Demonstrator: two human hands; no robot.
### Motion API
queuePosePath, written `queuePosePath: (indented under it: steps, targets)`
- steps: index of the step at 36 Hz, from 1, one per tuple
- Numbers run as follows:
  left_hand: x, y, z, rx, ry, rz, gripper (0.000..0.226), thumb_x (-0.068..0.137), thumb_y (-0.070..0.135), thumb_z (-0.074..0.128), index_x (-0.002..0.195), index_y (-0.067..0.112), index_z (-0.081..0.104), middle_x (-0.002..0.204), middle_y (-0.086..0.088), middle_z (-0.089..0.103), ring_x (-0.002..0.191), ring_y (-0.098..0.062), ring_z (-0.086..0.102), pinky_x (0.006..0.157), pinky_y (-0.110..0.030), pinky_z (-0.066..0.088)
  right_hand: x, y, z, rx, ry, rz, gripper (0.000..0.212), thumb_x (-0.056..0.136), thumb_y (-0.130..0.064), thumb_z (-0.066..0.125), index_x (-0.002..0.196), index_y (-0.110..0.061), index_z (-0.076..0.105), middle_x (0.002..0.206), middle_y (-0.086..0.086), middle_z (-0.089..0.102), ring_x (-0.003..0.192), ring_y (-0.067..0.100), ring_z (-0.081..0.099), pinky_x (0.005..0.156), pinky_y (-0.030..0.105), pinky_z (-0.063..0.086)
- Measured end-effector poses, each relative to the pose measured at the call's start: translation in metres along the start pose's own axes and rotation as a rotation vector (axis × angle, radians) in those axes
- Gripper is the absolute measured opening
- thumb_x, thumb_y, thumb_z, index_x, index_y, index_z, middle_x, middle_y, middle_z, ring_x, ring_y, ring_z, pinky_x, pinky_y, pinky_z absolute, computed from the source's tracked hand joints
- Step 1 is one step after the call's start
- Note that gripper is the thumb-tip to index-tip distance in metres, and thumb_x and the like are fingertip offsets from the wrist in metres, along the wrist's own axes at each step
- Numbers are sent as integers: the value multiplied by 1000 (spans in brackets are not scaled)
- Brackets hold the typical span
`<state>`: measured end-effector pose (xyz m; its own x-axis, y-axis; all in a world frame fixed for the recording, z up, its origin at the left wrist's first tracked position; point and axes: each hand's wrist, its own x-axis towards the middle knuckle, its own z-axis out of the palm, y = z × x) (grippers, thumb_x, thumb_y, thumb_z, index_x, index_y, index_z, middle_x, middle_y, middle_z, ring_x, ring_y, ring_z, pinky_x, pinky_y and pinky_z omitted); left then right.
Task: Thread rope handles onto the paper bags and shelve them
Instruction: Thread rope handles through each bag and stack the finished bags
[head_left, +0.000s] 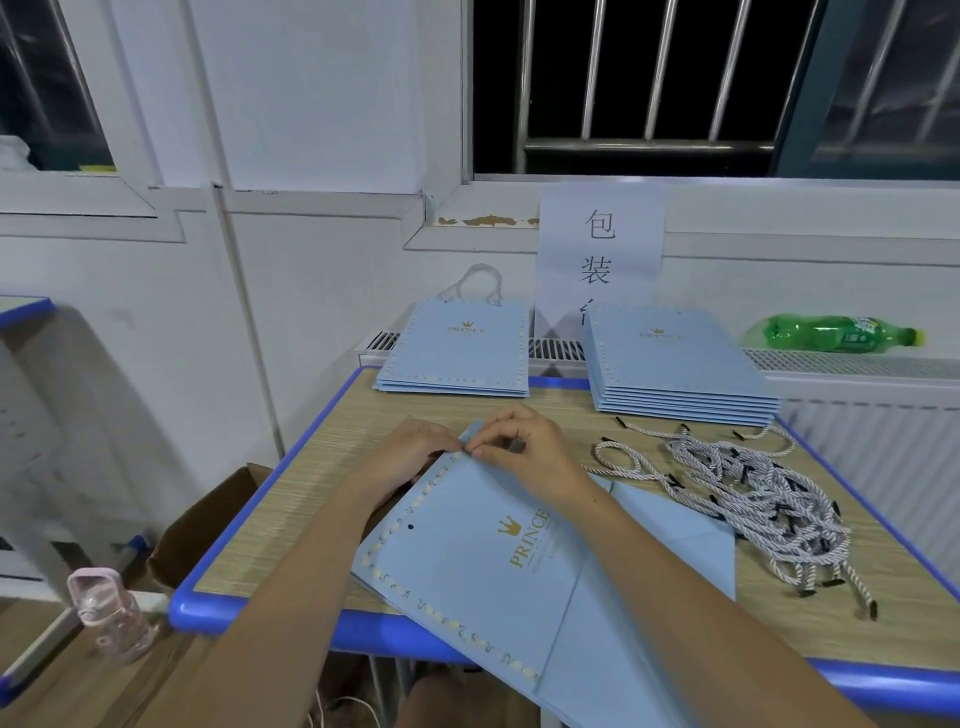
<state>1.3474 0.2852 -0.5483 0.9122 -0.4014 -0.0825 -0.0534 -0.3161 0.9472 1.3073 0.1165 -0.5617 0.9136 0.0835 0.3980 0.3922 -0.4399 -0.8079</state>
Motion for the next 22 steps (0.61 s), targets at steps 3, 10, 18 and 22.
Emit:
queuePosePath:
  steps: [3,10,18,22]
  targets:
    - [-1,2,1,-12,14,-33,18,85,22,54,83,7,65,81,-13,50,64,-22,45,52,-24,32,-1,1,2,14,-23,-5,23,78,-5,74,77,-28,72,89,-9,59,78,6,53,70,12,39]
    - [-7,5,2,-97,-16,-66,41,92,20,33,103,11,71,95,-5,70,70,-16,54,55,-25,33,0,2,-2,102,48,85,27,76,-2,74,71,-27,66,84,-7,65,67,4,51,66,14,42]
    - [-18,6,1,-70,-229,95,20,90,13,60,104,13,74,96,-10,71,79,-17,64,66,-23,48,1,2,-9,201,93,137,20,76,-2,73,72,-20,68,96,9,68,70,10,49,69,19,42]
    - [-13,0,6,155,-84,362,24,88,7,63,89,26,77,73,11,69,69,-2,60,64,-18,46,1,5,-9,199,34,175,18,79,-3,72,74,-19,68,85,-4,68,75,9,53,73,18,44]
